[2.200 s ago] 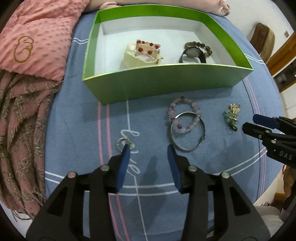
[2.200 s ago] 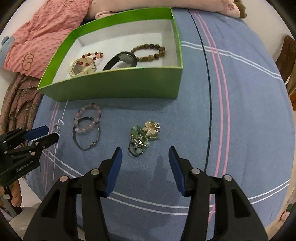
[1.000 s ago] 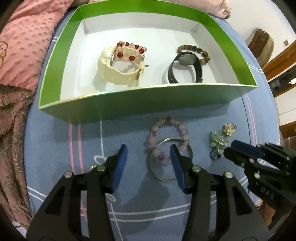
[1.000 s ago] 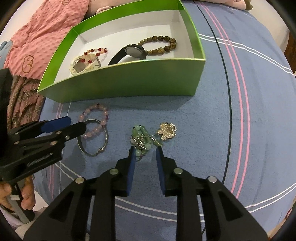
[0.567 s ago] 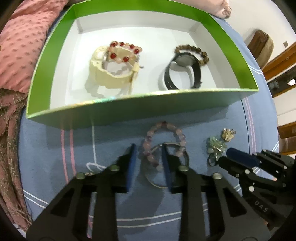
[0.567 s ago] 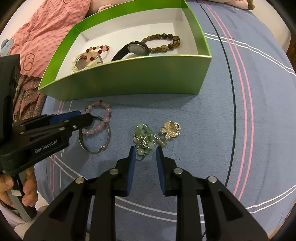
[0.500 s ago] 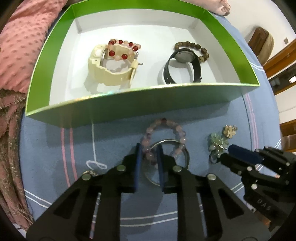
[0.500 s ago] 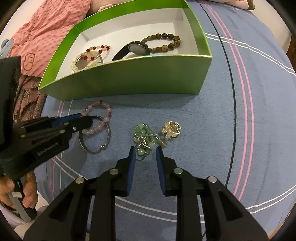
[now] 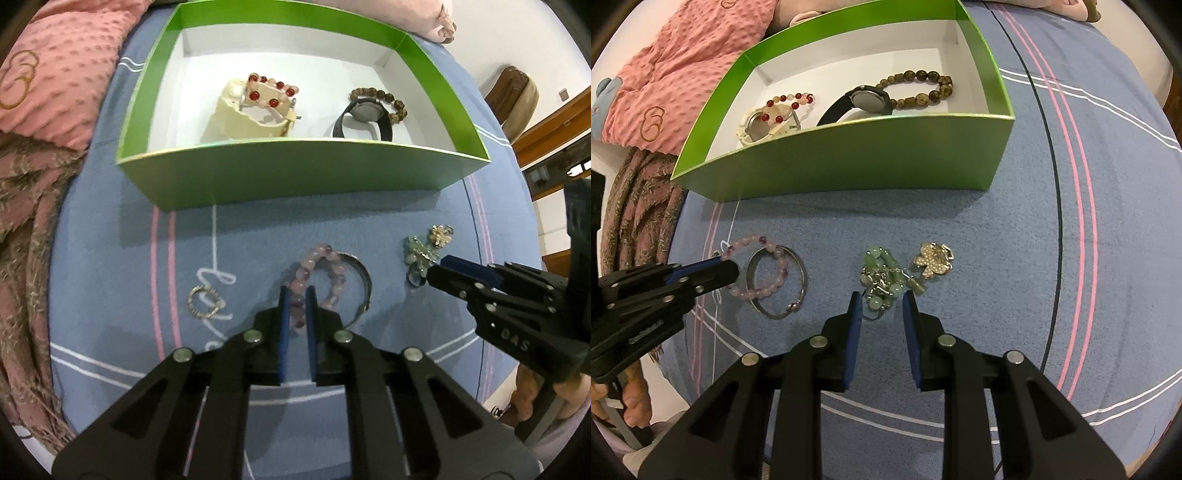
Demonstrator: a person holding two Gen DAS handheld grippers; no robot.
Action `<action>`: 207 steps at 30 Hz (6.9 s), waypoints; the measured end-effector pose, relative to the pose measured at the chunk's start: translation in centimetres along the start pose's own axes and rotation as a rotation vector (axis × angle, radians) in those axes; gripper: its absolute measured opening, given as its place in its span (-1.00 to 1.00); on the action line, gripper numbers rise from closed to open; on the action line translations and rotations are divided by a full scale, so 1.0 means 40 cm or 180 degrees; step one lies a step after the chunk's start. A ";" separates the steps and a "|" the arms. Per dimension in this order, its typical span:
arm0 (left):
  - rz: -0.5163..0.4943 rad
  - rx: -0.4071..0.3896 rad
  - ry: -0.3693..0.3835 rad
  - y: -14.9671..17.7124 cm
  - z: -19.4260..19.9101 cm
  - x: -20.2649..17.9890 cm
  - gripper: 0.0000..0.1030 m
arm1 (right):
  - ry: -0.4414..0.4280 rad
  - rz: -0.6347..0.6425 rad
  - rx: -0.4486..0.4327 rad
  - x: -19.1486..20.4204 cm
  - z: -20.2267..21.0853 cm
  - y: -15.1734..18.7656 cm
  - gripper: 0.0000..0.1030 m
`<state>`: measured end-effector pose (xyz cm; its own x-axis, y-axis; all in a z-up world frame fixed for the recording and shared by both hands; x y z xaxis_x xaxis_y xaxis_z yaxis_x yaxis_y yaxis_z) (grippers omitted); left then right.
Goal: Organize jewelry
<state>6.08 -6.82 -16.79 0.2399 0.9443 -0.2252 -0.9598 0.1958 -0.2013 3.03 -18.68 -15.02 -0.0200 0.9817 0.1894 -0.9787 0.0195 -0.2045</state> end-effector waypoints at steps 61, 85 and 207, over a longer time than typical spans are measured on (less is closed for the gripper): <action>-0.0113 -0.0398 -0.0138 0.024 0.127 0.028 -0.86 | 0.0103 0.0243 -0.0258 0.075 0.061 -0.041 -0.61; -0.0041 -0.0419 -0.0119 0.036 0.150 0.043 -0.86 | 0.0257 0.0273 -0.0007 0.067 -0.026 -0.023 -0.37; -0.0049 -0.0055 -0.0508 0.088 -0.007 0.129 -0.85 | 0.0117 0.0135 0.0041 0.053 -0.029 -0.003 -0.76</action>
<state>3.96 -1.35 -18.92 0.2271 0.9715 -0.0680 -0.9532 0.2074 -0.2201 3.34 -16.37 -15.72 -0.0543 0.9879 0.1452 -0.9796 -0.0245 -0.1992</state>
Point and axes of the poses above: each gripper's, at about its wrist camera, not at the fingertips, and z roughly against the way its jaws point, x to its left, y to its underside, the point moved 9 cm from there along -z, roughly the way its jaws point, and after that the axes turned 1 degree about x, right-handed, at the moved point
